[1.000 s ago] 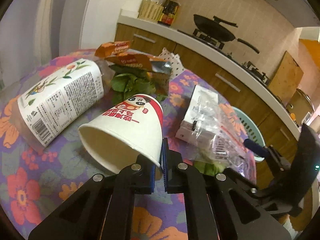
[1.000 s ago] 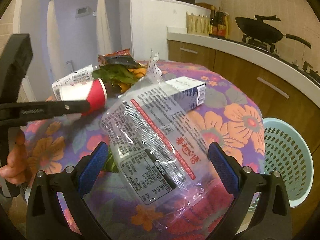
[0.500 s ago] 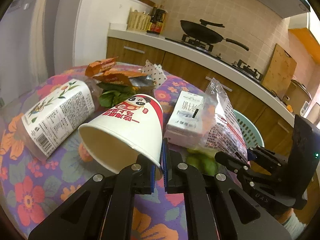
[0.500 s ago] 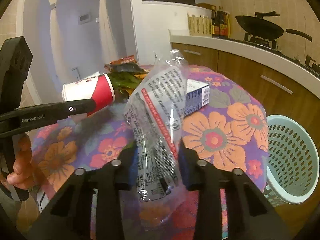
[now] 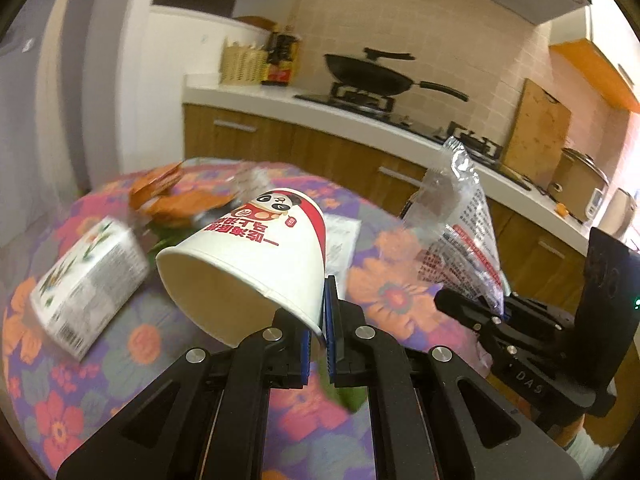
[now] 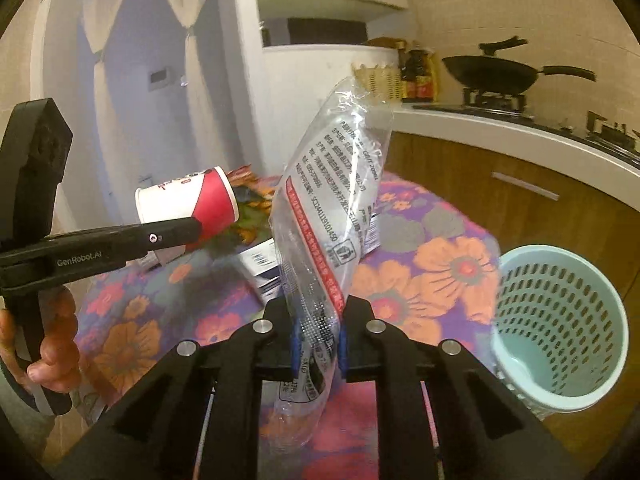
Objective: Collect trash
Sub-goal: 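Carry both items over the blue basket and open both grippers to drop them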
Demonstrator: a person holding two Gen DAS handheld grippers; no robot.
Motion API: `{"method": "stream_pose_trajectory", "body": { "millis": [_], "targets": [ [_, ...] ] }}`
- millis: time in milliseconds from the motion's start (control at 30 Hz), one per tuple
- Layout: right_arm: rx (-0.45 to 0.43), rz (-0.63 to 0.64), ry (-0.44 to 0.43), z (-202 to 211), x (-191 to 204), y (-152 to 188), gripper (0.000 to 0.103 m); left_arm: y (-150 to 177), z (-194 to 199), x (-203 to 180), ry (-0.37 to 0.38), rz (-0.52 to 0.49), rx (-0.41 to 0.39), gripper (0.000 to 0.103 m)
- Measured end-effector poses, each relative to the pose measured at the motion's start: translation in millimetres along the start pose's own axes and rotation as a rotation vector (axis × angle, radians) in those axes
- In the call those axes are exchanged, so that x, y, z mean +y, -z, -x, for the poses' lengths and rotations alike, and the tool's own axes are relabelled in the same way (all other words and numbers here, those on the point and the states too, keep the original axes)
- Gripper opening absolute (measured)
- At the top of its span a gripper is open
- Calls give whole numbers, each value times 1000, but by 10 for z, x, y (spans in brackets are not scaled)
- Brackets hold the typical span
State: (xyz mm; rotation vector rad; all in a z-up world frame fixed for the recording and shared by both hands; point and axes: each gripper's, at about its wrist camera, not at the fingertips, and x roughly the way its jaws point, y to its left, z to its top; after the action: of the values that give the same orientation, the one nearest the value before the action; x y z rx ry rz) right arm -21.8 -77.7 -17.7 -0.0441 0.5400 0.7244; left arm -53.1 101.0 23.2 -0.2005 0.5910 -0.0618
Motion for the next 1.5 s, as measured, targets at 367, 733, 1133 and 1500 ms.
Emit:
{"method": "stream_pose_trajectory", "body": {
  "millis": [367,733,1133,1500],
  "targets": [
    [-7,-159,225,172,-1076,60,11,-450,-773,-1032,161,-169,116,4],
    [180,-339,324,48,-1996,361,11,-461,-1906,-1904,249,-264,362,4],
    [306,-510,311,-96,-2503,631,52,-322,-2663,-2256,291,-291,507,27],
    [304,-474,324,10,-2540,626,53,-356,-2522,-2142,301,-253,477,37]
  ]
}}
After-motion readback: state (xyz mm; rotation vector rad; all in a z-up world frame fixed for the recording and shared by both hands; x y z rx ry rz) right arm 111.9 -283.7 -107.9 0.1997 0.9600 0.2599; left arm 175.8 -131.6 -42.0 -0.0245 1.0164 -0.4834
